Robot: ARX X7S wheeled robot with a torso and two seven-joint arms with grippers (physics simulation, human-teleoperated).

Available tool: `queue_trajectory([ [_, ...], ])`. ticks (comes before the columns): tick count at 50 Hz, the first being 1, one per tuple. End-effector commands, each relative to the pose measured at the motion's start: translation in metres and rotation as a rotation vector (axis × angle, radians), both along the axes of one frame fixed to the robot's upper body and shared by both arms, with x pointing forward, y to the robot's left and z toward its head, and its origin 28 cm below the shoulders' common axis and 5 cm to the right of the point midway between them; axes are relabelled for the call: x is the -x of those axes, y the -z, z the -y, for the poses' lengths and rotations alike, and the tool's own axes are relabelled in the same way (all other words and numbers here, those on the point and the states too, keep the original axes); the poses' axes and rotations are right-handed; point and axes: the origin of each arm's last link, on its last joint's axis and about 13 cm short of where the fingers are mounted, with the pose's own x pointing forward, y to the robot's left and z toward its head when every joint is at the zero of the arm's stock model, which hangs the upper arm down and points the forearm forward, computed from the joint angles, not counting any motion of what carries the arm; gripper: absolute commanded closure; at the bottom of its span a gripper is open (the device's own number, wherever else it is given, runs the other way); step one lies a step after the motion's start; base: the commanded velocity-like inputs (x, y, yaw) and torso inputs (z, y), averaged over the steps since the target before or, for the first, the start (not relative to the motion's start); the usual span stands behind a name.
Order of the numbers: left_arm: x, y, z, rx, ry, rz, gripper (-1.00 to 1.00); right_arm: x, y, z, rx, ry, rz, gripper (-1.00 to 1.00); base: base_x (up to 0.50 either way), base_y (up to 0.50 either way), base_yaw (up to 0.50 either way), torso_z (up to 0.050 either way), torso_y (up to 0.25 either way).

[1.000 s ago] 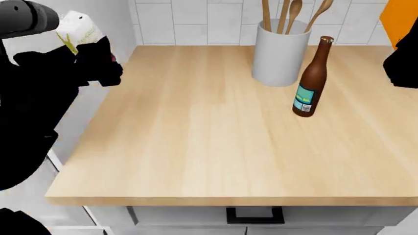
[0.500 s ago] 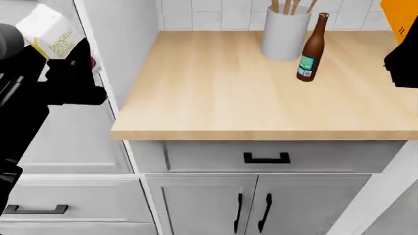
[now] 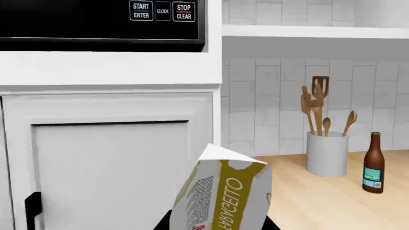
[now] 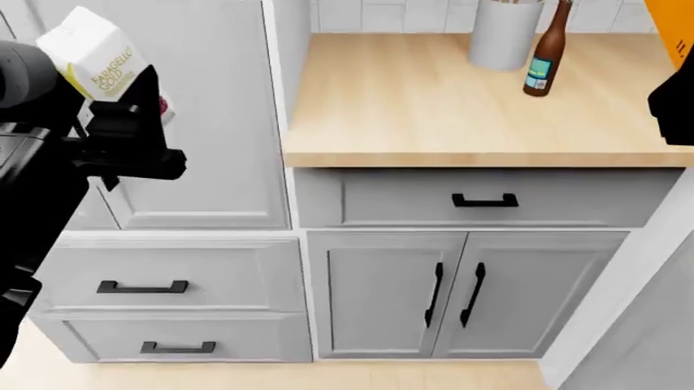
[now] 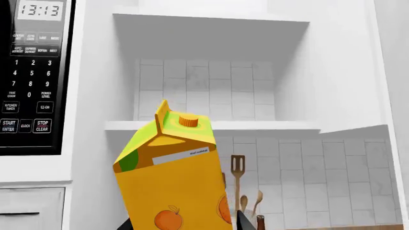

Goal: Move the drinks to the dining counter.

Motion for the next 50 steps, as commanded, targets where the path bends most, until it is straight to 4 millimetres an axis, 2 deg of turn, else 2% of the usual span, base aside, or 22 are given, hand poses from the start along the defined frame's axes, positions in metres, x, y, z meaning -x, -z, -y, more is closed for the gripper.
queue_trajectory([
  [1,0.0003,-0.0014,-0.0003,0.003,-0.006,0.012,1.0,0.0049,-0.0055,0.0006,0.001,-0.001,0.074,1.0,-0.46,0.37,0.0,0.0,0.0],
  [16,0.0008,-0.0015,-0.0003,0.001,-0.005,0.013,1.0,0.0057,-0.005,0.0004,0.042,0.008,0.088,1.0,-0.36,0.45,0.0,0.001,0.001],
  [50,0.0007,-0.0042,-0.0002,-0.007,-0.003,0.015,1.0,0.0059,-0.0049,-0.0002,0.066,0.01,0.097,1.0,-0.17,0.5,0.0,0.001,0.001],
])
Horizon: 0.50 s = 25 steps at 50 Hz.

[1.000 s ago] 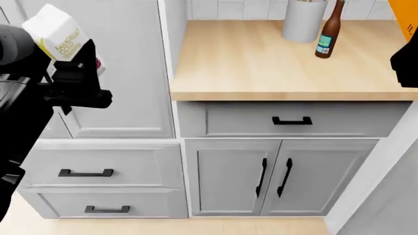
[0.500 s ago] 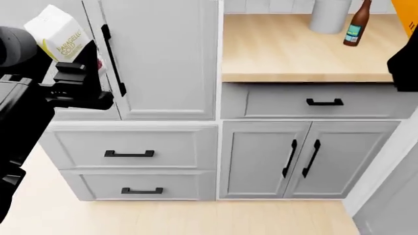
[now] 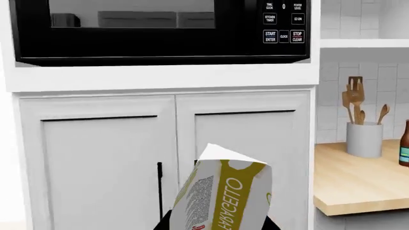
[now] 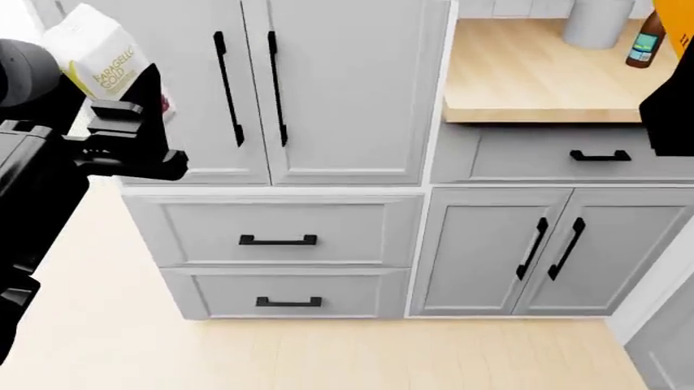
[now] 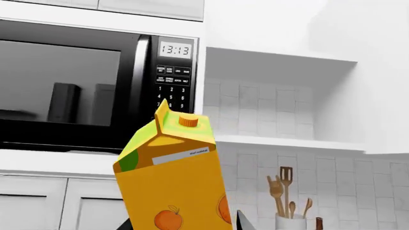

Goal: Move the drinks to the dining counter.

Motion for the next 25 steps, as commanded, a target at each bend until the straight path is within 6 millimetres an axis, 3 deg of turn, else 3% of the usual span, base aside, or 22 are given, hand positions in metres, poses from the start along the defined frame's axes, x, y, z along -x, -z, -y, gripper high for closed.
queue_trajectory([
  [1,-0.0006,-0.0015,-0.0007,0.01,-0.009,0.011,1.0,0.0044,-0.0054,0.0002,-0.001,-0.003,0.073,1.0,-0.13,0.5,0.0,0.0,0.0],
  [25,-0.0004,-0.001,-0.001,0.009,-0.009,0.011,1.0,0.0046,-0.0053,-0.0008,0.019,-0.006,0.078,1.0,-0.07,0.5,0.0,0.001,0.001],
])
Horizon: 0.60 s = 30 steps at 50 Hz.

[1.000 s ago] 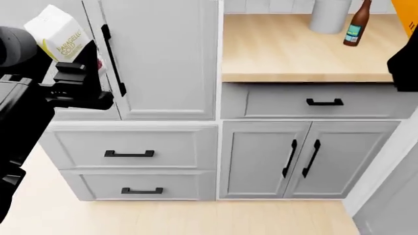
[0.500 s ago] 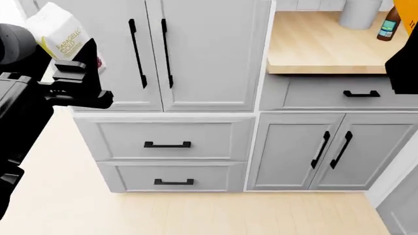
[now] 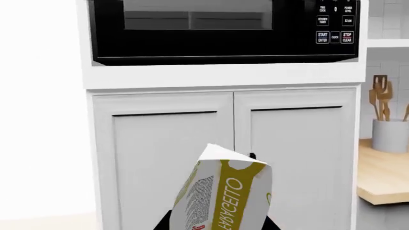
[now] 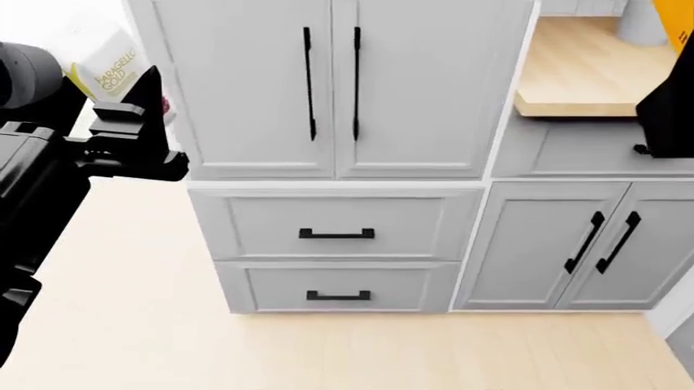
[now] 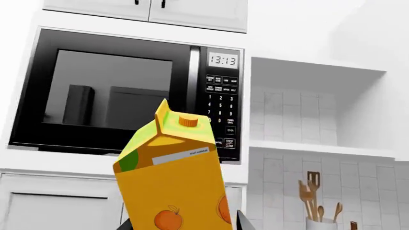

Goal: Move the drinks to the dining counter.

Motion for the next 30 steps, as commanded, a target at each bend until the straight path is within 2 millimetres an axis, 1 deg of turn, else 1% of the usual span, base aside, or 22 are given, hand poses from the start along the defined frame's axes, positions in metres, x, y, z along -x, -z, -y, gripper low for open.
queue_trajectory([
  [1,0.0002,-0.0023,-0.0007,0.011,-0.008,0.014,1.0,0.004,-0.005,-0.0003,0.006,-0.004,0.07,1.0,-0.06,0.5,0.0,0.0,0.01],
  [30,0.0008,-0.0028,-0.0005,0.009,-0.007,0.018,1.0,0.0046,-0.0054,0.0,0.005,-0.004,0.075,1.0,-0.04,0.5,0.0,0.001,0.001],
])
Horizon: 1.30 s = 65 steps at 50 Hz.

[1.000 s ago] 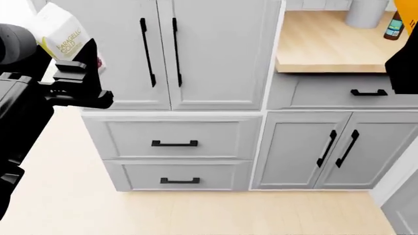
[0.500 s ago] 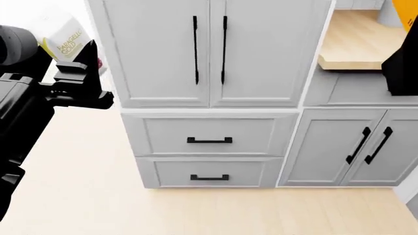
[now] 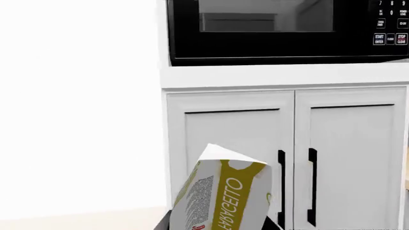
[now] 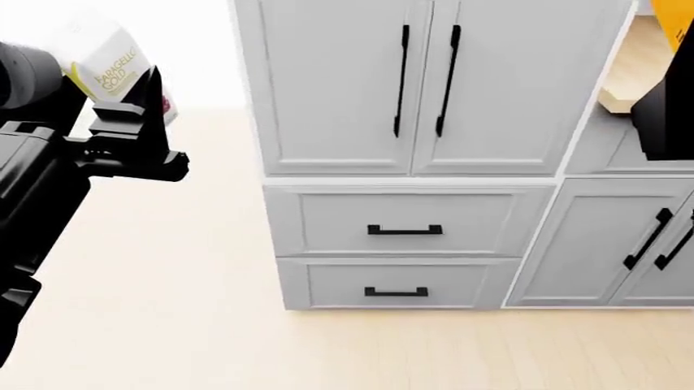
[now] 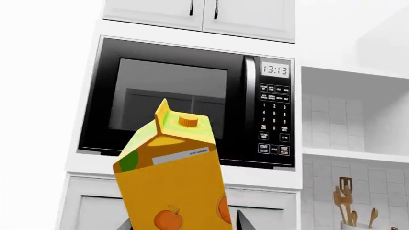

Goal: Move the drinks to the dining counter.

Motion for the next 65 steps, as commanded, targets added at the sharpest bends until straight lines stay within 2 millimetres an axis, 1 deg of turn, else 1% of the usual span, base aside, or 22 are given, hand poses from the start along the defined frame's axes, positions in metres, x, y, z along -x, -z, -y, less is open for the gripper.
queue_trajectory([
  [1,0.0012,-0.0041,-0.001,0.008,-0.011,0.02,1.0,0.005,-0.0057,0.0006,-0.006,-0.003,0.072,1.0,0.0,0.5,0.0,0.0,0.0],
  [21,0.0009,-0.0028,-0.0032,0.012,-0.017,0.014,1.0,0.0045,-0.0063,-0.0001,-0.007,-0.007,0.074,1.0,0.0,0.5,0.0,0.001,0.002],
  [43,0.0007,-0.0051,-0.0012,0.008,-0.008,0.02,1.0,0.0036,-0.0055,-0.0011,0.001,-0.011,0.072,1.0,0.0,0.5,0.0,0.001,0.002],
  [65,0.0009,-0.0019,0.0007,0.006,-0.002,0.017,1.0,0.0028,-0.004,-0.0004,0.005,-0.004,0.067,1.0,0.0,0.5,0.0,0.0,0.002],
])
